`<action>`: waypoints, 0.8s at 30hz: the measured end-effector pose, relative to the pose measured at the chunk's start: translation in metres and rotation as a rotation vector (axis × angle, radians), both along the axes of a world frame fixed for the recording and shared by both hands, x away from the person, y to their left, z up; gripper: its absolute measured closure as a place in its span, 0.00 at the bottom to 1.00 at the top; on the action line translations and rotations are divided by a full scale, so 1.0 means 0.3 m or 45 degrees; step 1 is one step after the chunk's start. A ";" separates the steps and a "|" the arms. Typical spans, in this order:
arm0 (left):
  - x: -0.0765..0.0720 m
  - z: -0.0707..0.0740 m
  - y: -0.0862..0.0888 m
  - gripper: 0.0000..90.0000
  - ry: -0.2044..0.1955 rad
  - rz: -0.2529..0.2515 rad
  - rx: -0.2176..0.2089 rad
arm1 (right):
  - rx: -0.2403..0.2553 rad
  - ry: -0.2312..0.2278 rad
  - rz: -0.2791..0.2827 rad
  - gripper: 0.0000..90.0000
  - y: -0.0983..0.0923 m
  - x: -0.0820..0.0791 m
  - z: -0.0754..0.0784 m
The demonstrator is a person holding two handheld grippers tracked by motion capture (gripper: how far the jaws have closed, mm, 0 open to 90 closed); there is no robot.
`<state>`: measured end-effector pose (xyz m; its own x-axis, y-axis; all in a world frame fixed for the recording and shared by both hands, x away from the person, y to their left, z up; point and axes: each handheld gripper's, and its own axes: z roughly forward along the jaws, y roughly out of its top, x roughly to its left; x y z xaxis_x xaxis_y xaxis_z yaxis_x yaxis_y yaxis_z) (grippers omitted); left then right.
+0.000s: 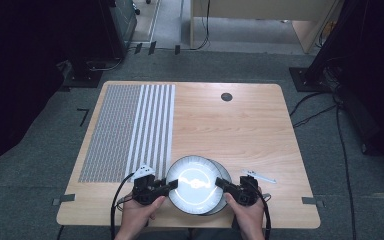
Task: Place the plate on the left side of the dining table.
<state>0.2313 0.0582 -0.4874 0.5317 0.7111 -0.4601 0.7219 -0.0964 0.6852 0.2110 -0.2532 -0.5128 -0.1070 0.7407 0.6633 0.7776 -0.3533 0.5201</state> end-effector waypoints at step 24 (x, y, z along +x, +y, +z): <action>0.015 -0.005 0.046 0.86 0.122 0.116 -0.223 | 0.016 -0.033 0.011 0.85 0.043 -0.020 0.012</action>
<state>0.2359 0.0720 -0.4888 0.4169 0.6591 -0.6259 0.7846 0.0867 0.6139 0.2049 -0.2404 -0.5093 -0.1308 0.7313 0.6694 0.7669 -0.3533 0.5358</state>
